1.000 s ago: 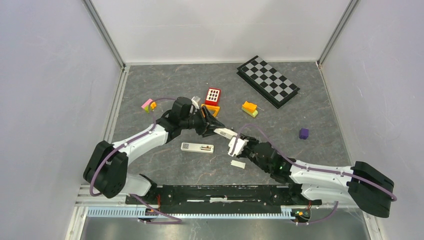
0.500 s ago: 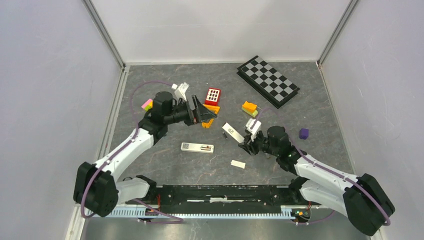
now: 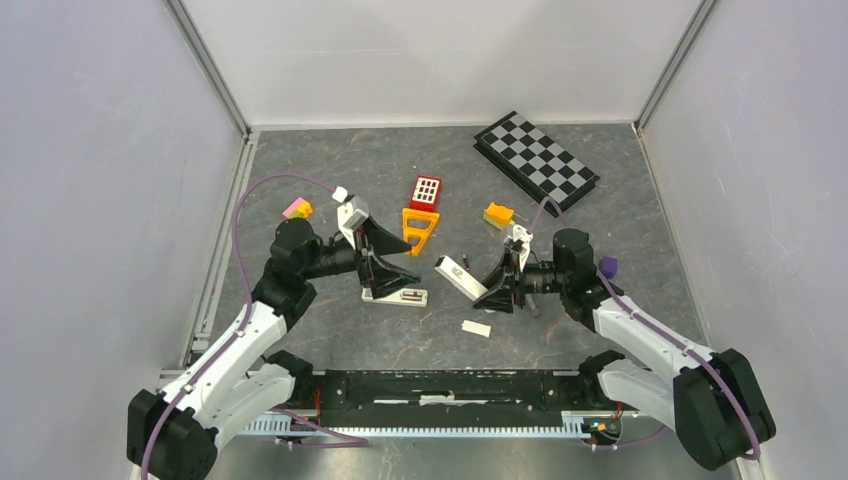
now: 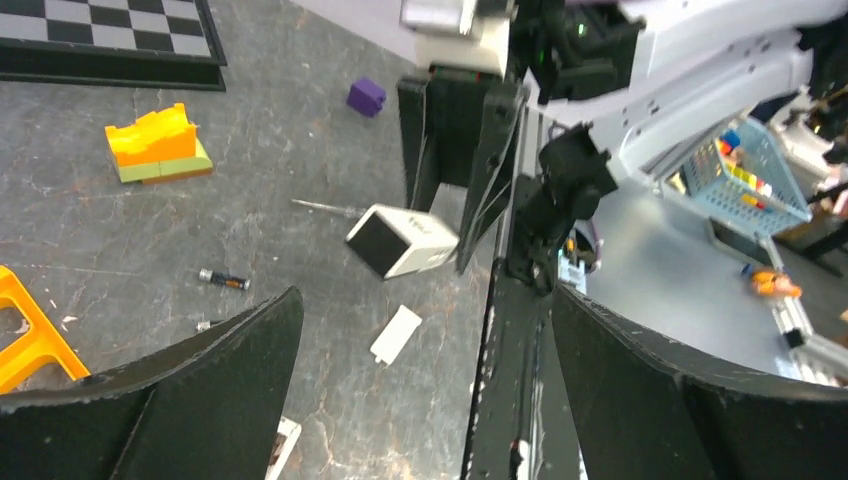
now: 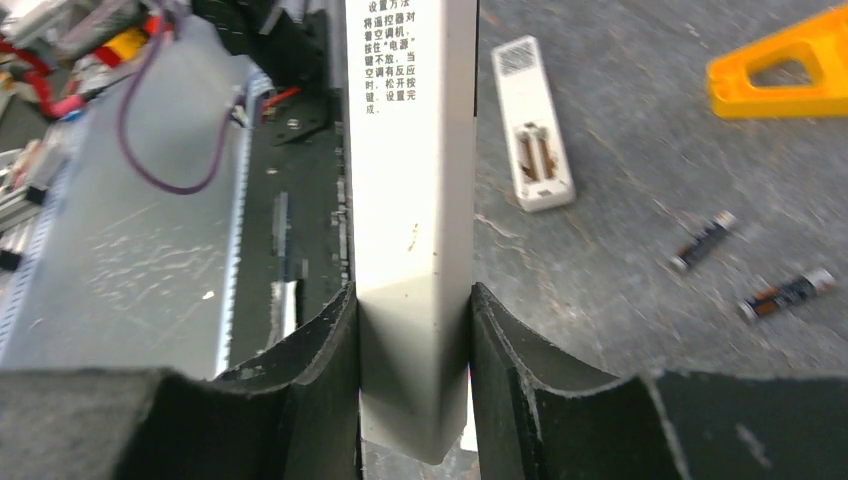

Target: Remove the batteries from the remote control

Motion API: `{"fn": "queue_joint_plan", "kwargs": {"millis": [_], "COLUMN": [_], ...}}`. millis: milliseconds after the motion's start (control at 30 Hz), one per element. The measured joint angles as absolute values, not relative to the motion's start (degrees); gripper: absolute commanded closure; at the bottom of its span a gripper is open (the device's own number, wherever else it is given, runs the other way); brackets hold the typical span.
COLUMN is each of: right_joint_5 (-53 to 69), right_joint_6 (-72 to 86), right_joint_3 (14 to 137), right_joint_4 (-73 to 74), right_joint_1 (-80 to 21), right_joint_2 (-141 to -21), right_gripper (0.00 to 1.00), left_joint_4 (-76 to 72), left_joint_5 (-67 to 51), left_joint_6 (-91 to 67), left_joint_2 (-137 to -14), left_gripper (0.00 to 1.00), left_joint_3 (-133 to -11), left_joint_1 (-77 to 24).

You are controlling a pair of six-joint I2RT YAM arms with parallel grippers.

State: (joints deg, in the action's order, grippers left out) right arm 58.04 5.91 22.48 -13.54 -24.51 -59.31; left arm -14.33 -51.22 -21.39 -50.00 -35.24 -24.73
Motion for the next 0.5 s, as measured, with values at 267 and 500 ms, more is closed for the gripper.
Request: {"fn": "queue_joint_plan", "kwargs": {"millis": [267,500], "right_joint_5": [69.14,72.07], "right_joint_6": [7.51,7.92], "right_joint_3": [23.99,23.99], "right_joint_4": [-13.61,-13.61], "right_joint_1": [-24.14,-24.14], "right_joint_2": [-58.57,-58.43], "right_gripper": [1.0,1.0], "left_joint_4": [-13.65,-11.42], "left_joint_5": [-54.7,-60.34], "left_joint_6": [-10.41,0.36], "left_joint_2": [-50.3,-58.26], "left_gripper": [0.12,0.14], "left_joint_3": [-32.6,-35.66], "left_joint_1": [-25.15,-29.93]}}
